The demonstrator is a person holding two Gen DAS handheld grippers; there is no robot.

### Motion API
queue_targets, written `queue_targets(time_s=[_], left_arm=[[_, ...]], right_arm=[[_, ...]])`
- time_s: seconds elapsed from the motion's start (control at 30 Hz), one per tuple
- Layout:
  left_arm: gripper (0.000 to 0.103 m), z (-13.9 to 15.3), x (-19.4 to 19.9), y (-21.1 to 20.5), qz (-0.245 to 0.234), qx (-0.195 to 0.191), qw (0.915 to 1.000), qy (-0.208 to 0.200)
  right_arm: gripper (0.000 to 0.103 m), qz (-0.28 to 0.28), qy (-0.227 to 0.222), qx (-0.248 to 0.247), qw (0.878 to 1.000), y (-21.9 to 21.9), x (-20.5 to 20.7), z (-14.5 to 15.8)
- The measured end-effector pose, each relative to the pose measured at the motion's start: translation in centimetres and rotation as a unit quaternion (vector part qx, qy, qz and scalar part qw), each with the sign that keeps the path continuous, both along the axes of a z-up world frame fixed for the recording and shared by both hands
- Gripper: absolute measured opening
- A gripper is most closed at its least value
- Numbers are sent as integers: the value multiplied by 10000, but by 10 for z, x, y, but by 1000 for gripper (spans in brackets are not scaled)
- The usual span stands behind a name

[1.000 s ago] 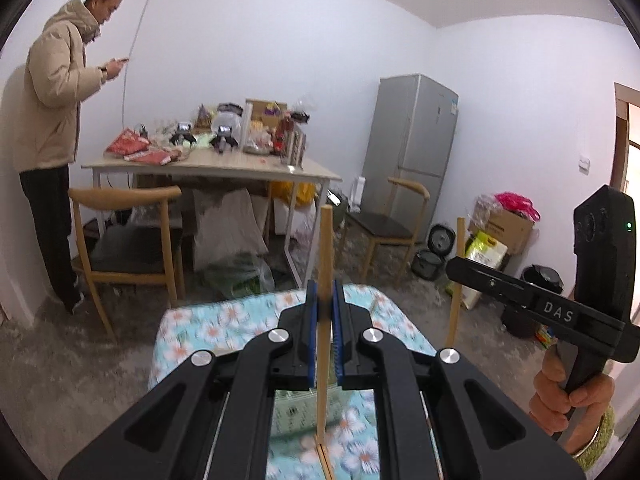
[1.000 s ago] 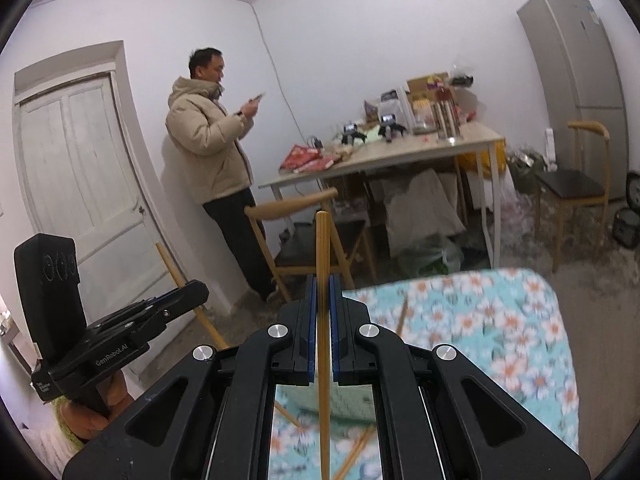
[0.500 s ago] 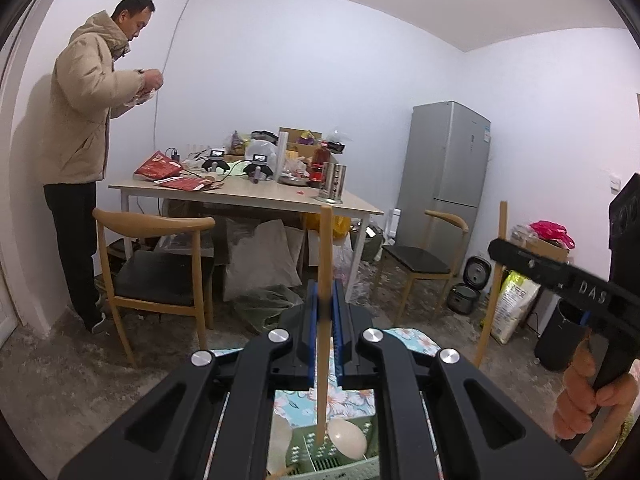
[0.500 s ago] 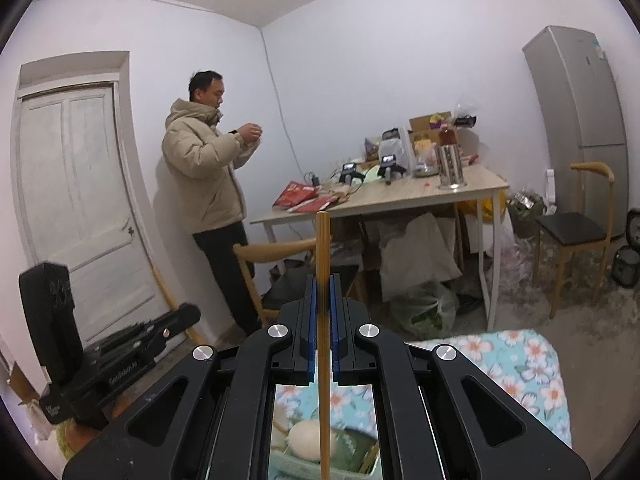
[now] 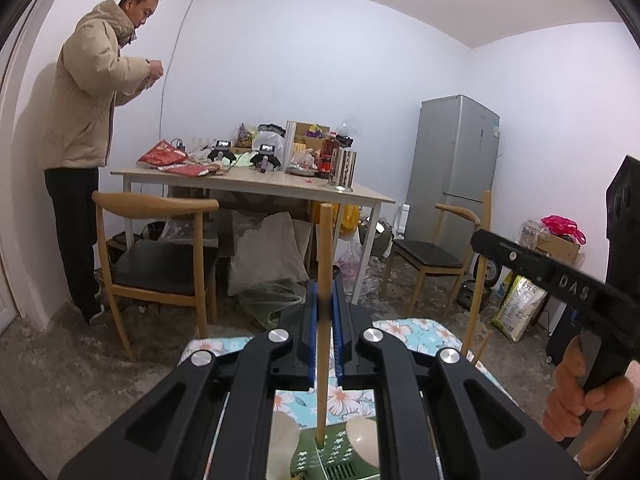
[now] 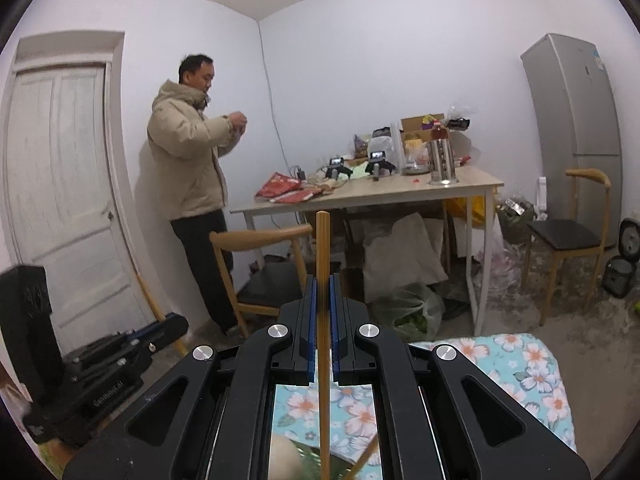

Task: Organize utensils
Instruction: 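Lower left tool's chopstick into the basket and open while right tool does the same, then move both open tools down to the last chopsticks beside the basket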

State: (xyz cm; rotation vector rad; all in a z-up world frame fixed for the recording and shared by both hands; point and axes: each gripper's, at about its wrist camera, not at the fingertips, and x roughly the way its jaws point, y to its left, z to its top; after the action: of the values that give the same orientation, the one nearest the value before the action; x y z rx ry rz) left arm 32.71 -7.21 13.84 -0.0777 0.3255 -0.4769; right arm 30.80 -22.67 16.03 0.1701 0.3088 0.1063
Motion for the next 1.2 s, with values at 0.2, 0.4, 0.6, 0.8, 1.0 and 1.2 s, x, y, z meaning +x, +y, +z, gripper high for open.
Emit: queue_targets(time_s=[0.2,0.4,0.6,0.8,1.0,1.2], left_arm=[[8,-23,-3,1,-113,18,9994,335],[47,-26,-15,11,-99,-11,9988,486],[56,-13,-55,30,65,-15,9998,170],[58,-16,-109,60,3,-100,9998,190],[58,-67,-136,60,-777,-109,9852,1521],[39,-149,-144,37,-1402,9,9398,3118]], right_arm=[[16,0,216,-128,9997,3,-9,-18],[45,-118,44,-99,9999,-6,-33,-5],[52,-277,-202,112,9994,-21,-82,9],[52,-16,272,687,9973,-29,-131,-12],[52,686,1803,1894,9628,-17,-141,-93],[39,813,3328,2681,9004,5,-129,-185]])
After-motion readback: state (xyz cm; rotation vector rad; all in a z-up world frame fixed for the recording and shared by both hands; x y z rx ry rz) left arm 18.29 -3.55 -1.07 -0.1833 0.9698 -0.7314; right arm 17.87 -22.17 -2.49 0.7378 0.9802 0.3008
